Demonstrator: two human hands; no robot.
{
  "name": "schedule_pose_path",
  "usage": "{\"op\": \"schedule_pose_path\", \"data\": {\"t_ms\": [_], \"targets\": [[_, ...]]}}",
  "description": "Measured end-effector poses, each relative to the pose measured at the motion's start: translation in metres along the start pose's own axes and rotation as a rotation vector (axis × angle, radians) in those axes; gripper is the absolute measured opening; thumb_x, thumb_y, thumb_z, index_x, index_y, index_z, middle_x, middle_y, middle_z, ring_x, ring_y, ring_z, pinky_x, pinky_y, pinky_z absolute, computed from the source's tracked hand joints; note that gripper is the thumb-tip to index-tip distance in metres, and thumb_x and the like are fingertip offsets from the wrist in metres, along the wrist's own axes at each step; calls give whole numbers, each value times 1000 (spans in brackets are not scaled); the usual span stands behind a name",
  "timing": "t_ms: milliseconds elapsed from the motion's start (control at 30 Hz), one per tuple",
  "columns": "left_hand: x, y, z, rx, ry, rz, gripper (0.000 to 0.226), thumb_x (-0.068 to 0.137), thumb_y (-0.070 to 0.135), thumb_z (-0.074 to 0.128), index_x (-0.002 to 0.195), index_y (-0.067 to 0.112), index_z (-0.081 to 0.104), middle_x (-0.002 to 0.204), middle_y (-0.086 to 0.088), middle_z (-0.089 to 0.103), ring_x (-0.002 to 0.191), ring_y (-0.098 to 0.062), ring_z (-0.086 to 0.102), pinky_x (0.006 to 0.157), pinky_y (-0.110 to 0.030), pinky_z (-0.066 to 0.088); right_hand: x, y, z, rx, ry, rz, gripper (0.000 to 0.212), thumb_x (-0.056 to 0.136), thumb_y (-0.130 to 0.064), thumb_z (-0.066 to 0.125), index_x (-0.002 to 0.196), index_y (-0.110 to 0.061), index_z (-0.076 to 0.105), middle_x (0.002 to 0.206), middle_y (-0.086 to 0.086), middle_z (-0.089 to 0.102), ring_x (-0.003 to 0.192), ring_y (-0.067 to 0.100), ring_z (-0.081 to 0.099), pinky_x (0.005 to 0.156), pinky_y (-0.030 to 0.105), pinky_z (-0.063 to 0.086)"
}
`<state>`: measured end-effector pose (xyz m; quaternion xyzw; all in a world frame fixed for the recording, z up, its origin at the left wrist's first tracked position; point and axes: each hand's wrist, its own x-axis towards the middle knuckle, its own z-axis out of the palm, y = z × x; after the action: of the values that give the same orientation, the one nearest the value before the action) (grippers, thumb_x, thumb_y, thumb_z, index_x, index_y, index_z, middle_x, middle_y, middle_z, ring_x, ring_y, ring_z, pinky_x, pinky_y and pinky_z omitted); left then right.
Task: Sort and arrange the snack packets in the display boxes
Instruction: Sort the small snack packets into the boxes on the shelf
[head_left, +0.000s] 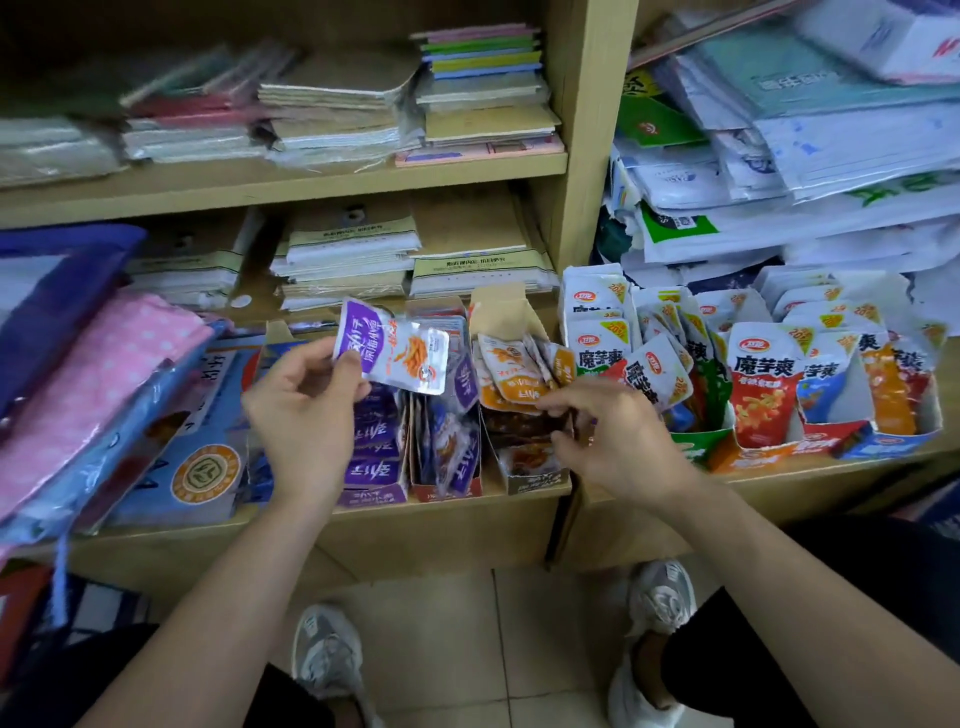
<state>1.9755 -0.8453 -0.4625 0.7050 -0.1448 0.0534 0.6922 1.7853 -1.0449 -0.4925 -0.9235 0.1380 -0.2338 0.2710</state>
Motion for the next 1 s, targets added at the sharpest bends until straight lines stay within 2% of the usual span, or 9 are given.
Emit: {"op": "schedule_pose_path", "data": {"t_ms": [100, 200, 267, 333, 433, 633, 733, 867, 1000], "targets": [[6, 0, -11, 47, 22, 27, 12, 91, 19, 70, 101, 18, 76, 88, 1, 77, 75, -13, 73, 71, -30, 59, 7, -15, 5, 51, -2, -113, 54, 78, -11, 82, 129, -21, 66, 111, -8, 54, 100, -3, 48, 87, 16, 42], [10, 0, -20, 28, 55, 27, 11, 90, 17, 70, 99, 19, 77, 87, 0, 77, 74, -17, 72, 73, -34, 60, 16, -30, 21, -112, -159, -309, 64, 75, -21, 87, 134, -29, 63, 127, -5, 50, 114, 16, 42, 102, 29, 37], [12, 1, -25, 26, 70, 29, 12, 92, 10, 69, 101, 10, 76, 87, -2, 76, 70, -11, 70, 69, -27, 58, 23, -34, 36, -135, -197, -376, 48, 76, -20, 86, 122, -26, 71, 125, -2, 58, 111, 21, 49, 99, 38, 43], [13, 1, -30, 23, 68, 24, 13, 92, 7, 68, 103, 4, 75, 88, -6, 76, 67, -9, 69, 66, -21, 56, 28, -35, 46, -52, -167, -409, 27, 79, -14, 84, 105, -18, 79, 110, 1, 68, 101, 21, 61, 89, 43, 53], [15, 0, -40, 31, 65, 38, 13, 92, 7, 69, 102, 5, 75, 86, -4, 76, 67, -10, 68, 66, -24, 56, 34, -34, 50, 56, -27, -376, 19, 80, -11, 83, 99, -11, 80, 99, 4, 76, 93, 16, 71, 85, 37, 59], [26, -6, -71, 143, 148, 92, 11, 82, 31, 71, 92, 34, 76, 79, 5, 75, 68, -18, 71, 66, -51, 61, 43, -40, 43, 126, 272, -222, 17, 81, -12, 82, 97, -9, 80, 93, -1, 77, 84, 5, 73, 78, 24, 60], [26, -6, -81, 336, 78, 233, 19, 84, 25, 71, 101, 30, 76, 82, 12, 75, 69, -12, 72, 66, -44, 62, 46, -42, 35, 164, 356, -67, 13, 86, -19, 77, 95, -10, 79, 88, -12, 72, 80, 3, 70, 71, 19, 57], [14, -10, -74, 498, 26, 304, 13, 81, 12, 78, 93, 16, 80, 71, 18, 68, 61, 5, 64, 66, -25, 57, 40, -48, 26, 207, 453, 70, 15, 89, -27, 73, 96, -14, 75, 78, -15, 68, 72, 5, 70, 59, 14, 53], [7, -19, -65, 643, -51, 303, 10, 74, 9, 83, 73, 13, 74, 64, 6, 70, 59, -9, 64, 61, -22, 47, 31, -66, 18, 336, 560, 125, 12, 92, -25, 71, 92, -14, 68, 73, -4, 70, 62, 11, 69, 50, 13, 49]]}}
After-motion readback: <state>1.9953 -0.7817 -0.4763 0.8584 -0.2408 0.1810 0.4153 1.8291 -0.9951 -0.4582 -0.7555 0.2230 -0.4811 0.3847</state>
